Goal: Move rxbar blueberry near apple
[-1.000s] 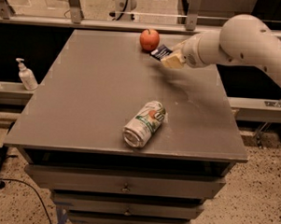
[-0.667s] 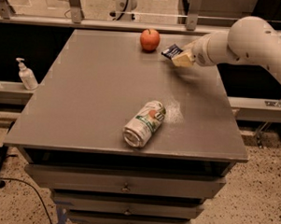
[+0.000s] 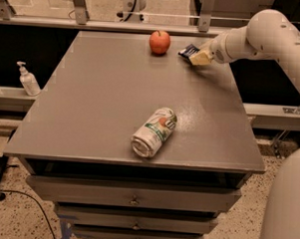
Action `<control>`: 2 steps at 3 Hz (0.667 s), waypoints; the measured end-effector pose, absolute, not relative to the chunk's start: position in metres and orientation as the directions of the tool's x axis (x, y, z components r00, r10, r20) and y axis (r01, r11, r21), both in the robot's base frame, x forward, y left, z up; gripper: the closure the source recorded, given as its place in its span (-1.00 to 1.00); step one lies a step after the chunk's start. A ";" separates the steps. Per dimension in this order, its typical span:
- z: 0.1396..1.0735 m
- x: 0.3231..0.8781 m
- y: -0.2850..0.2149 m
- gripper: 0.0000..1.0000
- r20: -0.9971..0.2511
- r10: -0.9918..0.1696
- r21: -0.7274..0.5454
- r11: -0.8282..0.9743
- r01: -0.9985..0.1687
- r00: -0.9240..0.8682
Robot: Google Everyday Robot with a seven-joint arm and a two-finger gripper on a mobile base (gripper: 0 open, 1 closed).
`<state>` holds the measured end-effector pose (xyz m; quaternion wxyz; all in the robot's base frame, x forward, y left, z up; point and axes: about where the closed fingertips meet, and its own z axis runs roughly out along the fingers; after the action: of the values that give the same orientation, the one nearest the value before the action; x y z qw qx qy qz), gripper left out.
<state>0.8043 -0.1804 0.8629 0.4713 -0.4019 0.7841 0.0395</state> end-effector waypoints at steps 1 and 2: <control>0.861 0.821 -0.171 0.65 -0.781 -0.585 -0.292 0.652 -0.700 -0.219; 0.860 0.829 -0.151 0.17 -0.795 -0.573 -0.260 0.621 -0.740 -0.201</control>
Offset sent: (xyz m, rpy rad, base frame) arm 0.0369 0.0436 0.0037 0.0884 0.0462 0.1559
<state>0.8292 -0.1512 0.8598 0.4667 -0.4262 0.7698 0.0894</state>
